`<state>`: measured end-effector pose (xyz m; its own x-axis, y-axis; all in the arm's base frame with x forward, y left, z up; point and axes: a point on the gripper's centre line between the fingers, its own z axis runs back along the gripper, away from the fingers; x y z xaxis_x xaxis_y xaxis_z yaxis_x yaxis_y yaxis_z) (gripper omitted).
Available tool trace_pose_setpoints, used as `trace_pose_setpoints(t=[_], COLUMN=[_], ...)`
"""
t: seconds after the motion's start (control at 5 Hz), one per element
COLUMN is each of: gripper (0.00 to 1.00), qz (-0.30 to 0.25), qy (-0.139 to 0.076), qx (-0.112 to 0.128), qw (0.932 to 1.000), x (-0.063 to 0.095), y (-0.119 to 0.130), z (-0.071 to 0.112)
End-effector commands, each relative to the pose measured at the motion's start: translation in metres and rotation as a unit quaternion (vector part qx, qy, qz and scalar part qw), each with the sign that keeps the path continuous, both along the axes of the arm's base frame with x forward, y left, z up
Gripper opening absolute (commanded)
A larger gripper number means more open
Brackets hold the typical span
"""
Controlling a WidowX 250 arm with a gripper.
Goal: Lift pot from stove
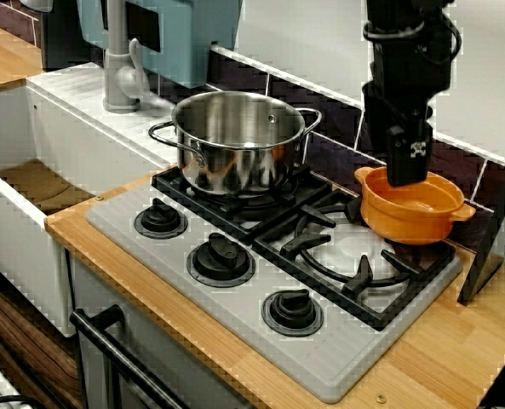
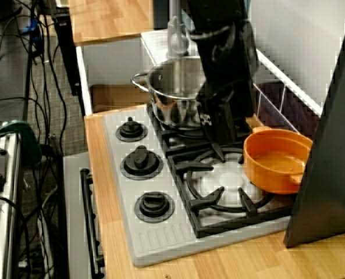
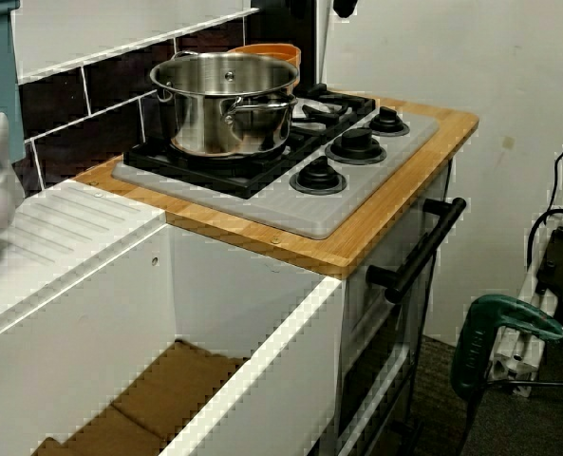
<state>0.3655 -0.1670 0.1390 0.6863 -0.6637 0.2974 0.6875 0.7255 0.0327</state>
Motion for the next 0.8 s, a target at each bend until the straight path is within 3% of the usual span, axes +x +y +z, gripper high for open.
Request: trace_pose_setpoints(t=[0.0,0.6], gripper=[1.0,1.0], qz=[-0.008,0.005], qy=[-0.03,-0.023], qx=[-0.014,-0.005], qw=[0.9994,0.9997], x=[0.014,0.028], y=[-0.011,-0.009], z=[0.004,-0.021])
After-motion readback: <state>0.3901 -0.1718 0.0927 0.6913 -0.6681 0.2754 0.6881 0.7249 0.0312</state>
